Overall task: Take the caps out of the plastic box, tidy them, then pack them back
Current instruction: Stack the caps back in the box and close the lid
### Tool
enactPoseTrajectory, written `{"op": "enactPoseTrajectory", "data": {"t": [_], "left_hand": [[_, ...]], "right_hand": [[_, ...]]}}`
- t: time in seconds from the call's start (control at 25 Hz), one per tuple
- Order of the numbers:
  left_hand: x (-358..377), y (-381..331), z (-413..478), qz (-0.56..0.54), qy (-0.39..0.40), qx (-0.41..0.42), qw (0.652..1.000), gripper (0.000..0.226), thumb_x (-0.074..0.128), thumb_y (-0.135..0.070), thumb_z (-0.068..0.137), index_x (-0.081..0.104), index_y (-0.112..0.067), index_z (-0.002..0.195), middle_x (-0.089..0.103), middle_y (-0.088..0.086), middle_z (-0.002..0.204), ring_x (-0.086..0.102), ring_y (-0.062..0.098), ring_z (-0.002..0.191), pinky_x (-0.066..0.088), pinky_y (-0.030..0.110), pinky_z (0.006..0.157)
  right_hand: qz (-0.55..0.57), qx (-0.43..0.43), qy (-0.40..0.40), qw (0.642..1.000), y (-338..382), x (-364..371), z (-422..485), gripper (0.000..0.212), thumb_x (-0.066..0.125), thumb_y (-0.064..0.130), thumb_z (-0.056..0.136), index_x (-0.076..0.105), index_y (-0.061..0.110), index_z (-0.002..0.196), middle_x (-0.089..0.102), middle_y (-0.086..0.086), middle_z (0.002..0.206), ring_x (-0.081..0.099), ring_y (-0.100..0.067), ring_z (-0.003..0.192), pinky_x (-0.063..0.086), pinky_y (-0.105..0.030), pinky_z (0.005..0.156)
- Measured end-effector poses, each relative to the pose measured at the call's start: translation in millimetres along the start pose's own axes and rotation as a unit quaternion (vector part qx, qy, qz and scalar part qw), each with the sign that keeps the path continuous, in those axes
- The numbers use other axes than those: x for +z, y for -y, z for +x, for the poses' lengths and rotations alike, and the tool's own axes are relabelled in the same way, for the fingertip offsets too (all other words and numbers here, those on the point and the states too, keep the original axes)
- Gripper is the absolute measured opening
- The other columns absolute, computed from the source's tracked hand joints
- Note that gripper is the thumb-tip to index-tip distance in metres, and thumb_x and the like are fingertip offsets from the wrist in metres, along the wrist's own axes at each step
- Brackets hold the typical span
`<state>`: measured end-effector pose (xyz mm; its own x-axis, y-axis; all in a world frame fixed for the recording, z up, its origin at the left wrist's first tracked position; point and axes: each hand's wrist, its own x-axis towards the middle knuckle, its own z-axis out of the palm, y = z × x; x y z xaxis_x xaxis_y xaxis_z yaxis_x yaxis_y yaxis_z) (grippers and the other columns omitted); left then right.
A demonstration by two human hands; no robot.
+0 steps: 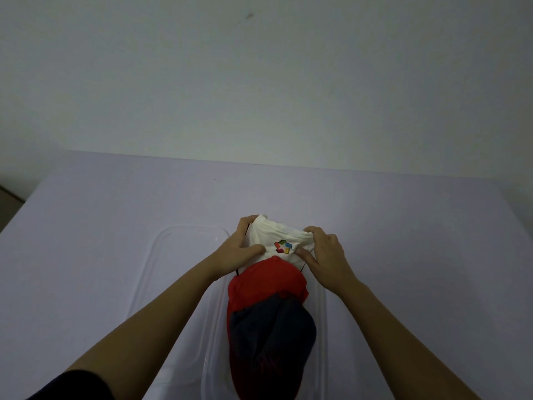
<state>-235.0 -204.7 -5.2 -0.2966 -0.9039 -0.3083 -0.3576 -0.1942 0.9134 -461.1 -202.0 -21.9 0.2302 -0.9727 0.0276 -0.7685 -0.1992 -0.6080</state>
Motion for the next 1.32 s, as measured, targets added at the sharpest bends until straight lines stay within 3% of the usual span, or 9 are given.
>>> {"op": "enactPoseTrajectory", "data": {"t": [0.2,0.36,0.52,0.68,0.84,0.92,1.12,1.2,1.32], "left_hand": [[-13,-9,10,0.204,-0.028,0.059,0.977,0.063,0.065,-0.045,0.063,0.041,-0.014,0.113,0.043,0.002,0.114,0.048,0.016,0.100,0.044,0.022,0.076],[-17,2,7,0.269,-0.029,0.124,0.955,0.069,0.068,-0.044,0.066,0.042,-0.008,0.120,0.038,-0.001,0.124,0.045,0.013,0.106,0.040,0.014,0.076],[-13,17,2,0.301,-0.005,0.128,0.945,0.061,0.073,-0.035,0.076,0.042,-0.013,0.123,0.048,0.002,0.119,0.050,0.015,0.104,0.045,0.027,0.086],[-11,24,6,0.365,0.025,0.109,0.924,0.036,0.067,-0.032,0.083,0.052,-0.017,0.113,0.059,0.004,0.110,0.049,0.016,0.096,0.039,0.026,0.080],[-12,19,11,0.447,0.042,0.075,0.891,0.035,0.062,-0.040,0.085,0.054,-0.018,0.111,0.063,0.004,0.103,0.048,0.018,0.092,0.042,0.032,0.079],[-15,15,14,0.487,0.066,0.049,0.870,0.043,0.057,-0.042,0.082,0.050,-0.025,0.121,0.061,0.006,0.105,0.048,0.022,0.098,0.041,0.035,0.081],[-24,15,14,0.434,0.060,0.057,0.897,0.036,0.050,-0.036,0.092,0.056,-0.017,0.123,0.057,0.003,0.121,0.047,0.021,0.112,0.042,0.034,0.093],[-22,15,15,0.476,0.036,0.057,0.877,0.036,0.046,-0.037,0.095,0.060,-0.011,0.115,0.059,0.006,0.112,0.051,0.022,0.107,0.043,0.031,0.085],[-14,12,19,0.508,0.011,0.014,0.861,0.037,0.044,-0.038,0.096,0.062,-0.006,0.102,0.060,0.010,0.102,0.055,0.024,0.098,0.039,0.029,0.073]], "right_hand": [[-0.013,-0.017,0.034,0.999,-3,0,0,0.073,0.034,0.072,0.077,0.048,0.016,0.122,0.050,0.007,0.111,0.038,-0.015,0.097,0.033,-0.030,0.078],[-0.065,-0.023,0.039,0.997,-4,1,-1,0.091,0.018,0.086,0.068,0.052,0.016,0.113,0.054,0.003,0.101,0.040,-0.014,0.090,0.031,-0.031,0.077],[-0.111,-0.025,0.055,0.992,-8,8,-5,0.101,0.003,0.090,0.063,0.055,0.016,0.109,0.059,0.002,0.105,0.046,-0.021,0.100,0.035,-0.040,0.089],[-0.162,0.005,0.099,0.982,-11,8,-8,0.112,-0.009,0.092,0.051,0.050,0.022,0.115,0.055,0.005,0.117,0.036,-0.020,0.121,0.005,-0.052,0.112],[-0.170,0.009,0.124,0.978,-12,7,-3,0.097,0.008,0.087,0.057,0.047,0.024,0.120,0.053,0.003,0.120,0.032,-0.018,0.126,-0.005,-0.054,0.112],[-0.154,0.001,0.133,0.979,-15,9,-2,0.100,0.002,0.088,0.059,0.047,0.026,0.123,0.054,0.005,0.123,0.030,-0.019,0.128,-0.003,-0.054,0.112],[-0.183,-0.023,0.102,0.977,-15,7,3,0.089,-0.007,0.071,0.076,0.058,0.024,0.115,0.061,0.009,0.119,0.034,-0.021,0.130,0.002,-0.054,0.111],[-0.268,-0.067,0.050,0.960,-17,11,5,0.070,0.010,0.060,0.091,0.069,0.021,0.091,0.067,0.006,0.101,0.048,-0.022,0.115,0.012,-0.053,0.106],[-0.305,-0.052,-0.003,0.951,-20,16,7,0.042,0.041,0.047,0.081,0.072,0.020,0.072,0.062,-0.006,0.097,0.044,-0.023,0.097,0.030,-0.058,0.101]]}}
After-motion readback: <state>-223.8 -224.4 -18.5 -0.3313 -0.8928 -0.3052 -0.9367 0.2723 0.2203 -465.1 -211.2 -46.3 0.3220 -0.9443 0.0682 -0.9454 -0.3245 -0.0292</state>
